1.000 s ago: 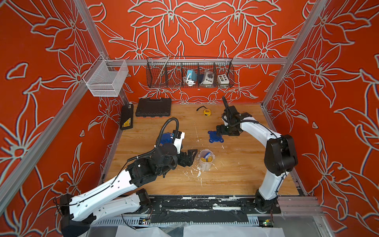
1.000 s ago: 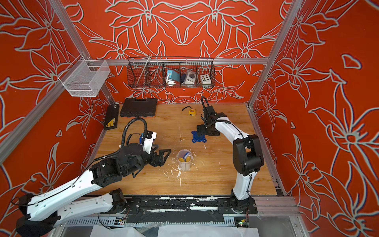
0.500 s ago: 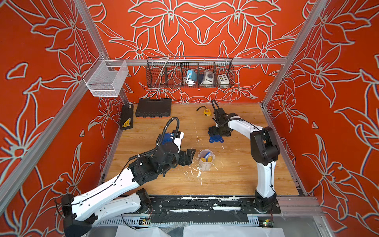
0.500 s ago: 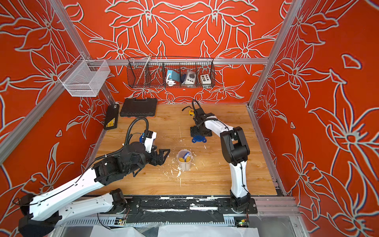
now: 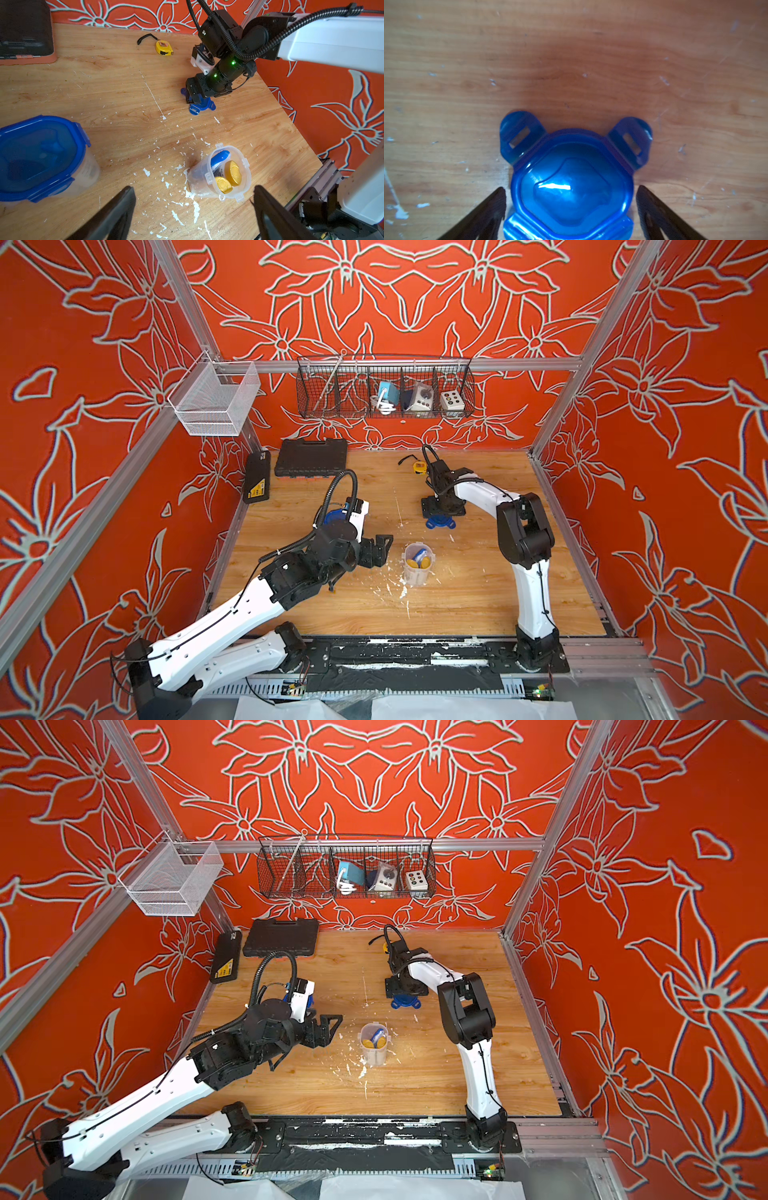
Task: Pack away toiletry kits
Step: Pick up the lid from the center of the board.
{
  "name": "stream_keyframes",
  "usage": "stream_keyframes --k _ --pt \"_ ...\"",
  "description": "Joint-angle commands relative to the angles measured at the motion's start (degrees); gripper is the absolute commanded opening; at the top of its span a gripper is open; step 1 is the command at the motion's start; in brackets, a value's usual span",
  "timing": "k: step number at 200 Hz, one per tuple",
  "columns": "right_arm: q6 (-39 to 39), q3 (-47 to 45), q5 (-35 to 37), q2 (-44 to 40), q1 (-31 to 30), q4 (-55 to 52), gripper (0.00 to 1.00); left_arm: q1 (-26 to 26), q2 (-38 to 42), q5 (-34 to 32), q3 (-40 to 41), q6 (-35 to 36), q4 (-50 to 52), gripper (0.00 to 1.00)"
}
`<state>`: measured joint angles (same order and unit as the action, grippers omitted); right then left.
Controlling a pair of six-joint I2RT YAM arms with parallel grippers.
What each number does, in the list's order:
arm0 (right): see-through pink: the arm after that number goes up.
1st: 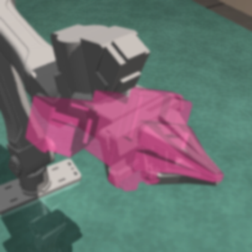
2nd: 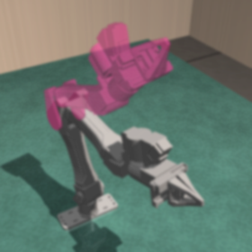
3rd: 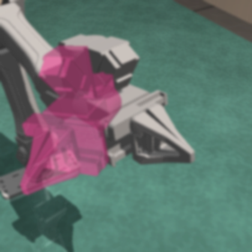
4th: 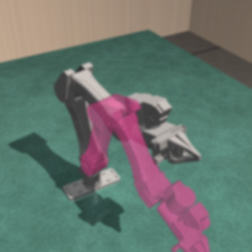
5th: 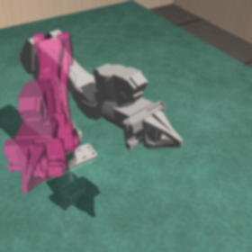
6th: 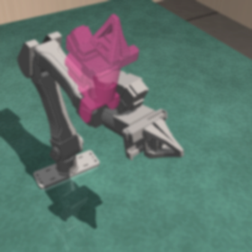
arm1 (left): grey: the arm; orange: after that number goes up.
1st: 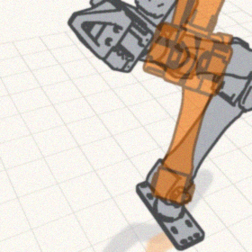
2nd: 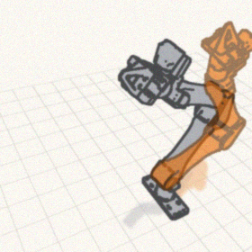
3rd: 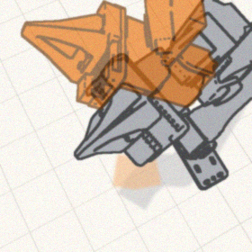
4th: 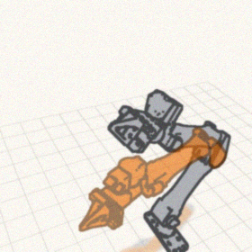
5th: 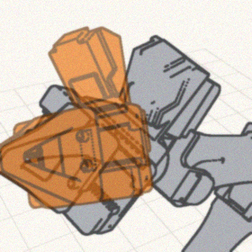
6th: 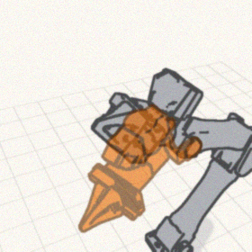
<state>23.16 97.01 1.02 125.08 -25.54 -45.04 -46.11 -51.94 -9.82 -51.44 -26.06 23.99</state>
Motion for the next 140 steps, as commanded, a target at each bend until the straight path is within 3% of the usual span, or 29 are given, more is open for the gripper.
stream_keyframes --k 1,44,76,140 --pt "0.3 0.9 0.2 2.1 -0.9 -1.8 0.98 0.7 -0.3 1.1 0.3 1.2 -1.4 0.87" --pt "-0.8 1.5 2.9 3.8 -1.4 -3.6 0.96 1.5 -0.7 1.6 0.4 1.6 -1.8 0.87" --pt "-1.4 0.9 3.1 3.8 -1.3 -3.4 0.80 2.2 -0.9 1.5 0.7 1.9 -1.8 0.87" --pt "-4.8 0.7 -2.3 2.0 -0.4 -1.7 0.65 2.8 -0.3 1.0 0.7 2.5 -0.9 0.87"
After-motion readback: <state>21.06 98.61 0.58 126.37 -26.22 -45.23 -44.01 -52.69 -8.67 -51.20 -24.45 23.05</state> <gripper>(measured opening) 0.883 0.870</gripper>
